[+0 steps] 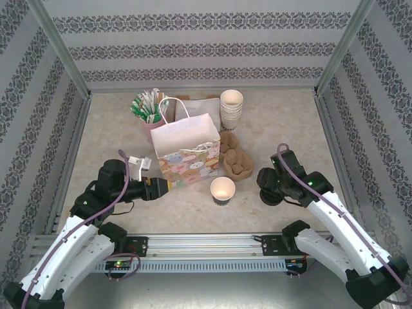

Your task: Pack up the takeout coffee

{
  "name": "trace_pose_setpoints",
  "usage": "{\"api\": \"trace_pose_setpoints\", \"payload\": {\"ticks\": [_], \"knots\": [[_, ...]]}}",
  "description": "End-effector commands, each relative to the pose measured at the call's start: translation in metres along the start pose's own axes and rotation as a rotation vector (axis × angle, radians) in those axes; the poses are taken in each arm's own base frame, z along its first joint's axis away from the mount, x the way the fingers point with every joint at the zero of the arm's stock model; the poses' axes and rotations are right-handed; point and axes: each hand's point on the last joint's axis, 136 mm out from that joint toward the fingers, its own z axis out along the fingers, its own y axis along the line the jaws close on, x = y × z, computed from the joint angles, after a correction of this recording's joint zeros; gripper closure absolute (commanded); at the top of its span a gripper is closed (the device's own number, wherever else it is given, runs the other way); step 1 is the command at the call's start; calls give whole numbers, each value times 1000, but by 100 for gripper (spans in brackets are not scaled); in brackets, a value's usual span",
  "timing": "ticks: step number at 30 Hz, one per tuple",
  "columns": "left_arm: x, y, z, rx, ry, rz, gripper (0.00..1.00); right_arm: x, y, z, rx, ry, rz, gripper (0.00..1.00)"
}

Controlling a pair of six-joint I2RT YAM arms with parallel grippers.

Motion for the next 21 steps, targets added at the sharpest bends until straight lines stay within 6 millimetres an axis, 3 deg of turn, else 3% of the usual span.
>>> {"api": "trace_pose_setpoints", "payload": {"ticks": [1, 5, 12, 21], "knots": [[0, -1, 2, 3, -2, 18, 41, -3, 20, -15, -18, -3, -98, 30], [0, -1, 2, 1, -3, 18, 41, 2, 53, -25, -49, 15, -218, 30], [0, -1, 2, 2, -2, 18, 41, 31, 104, -31, -107, 109, -407, 30], [0, -1, 2, 2, -1, 19, 41, 59, 135, -13, -60, 185, -564, 30]]}}
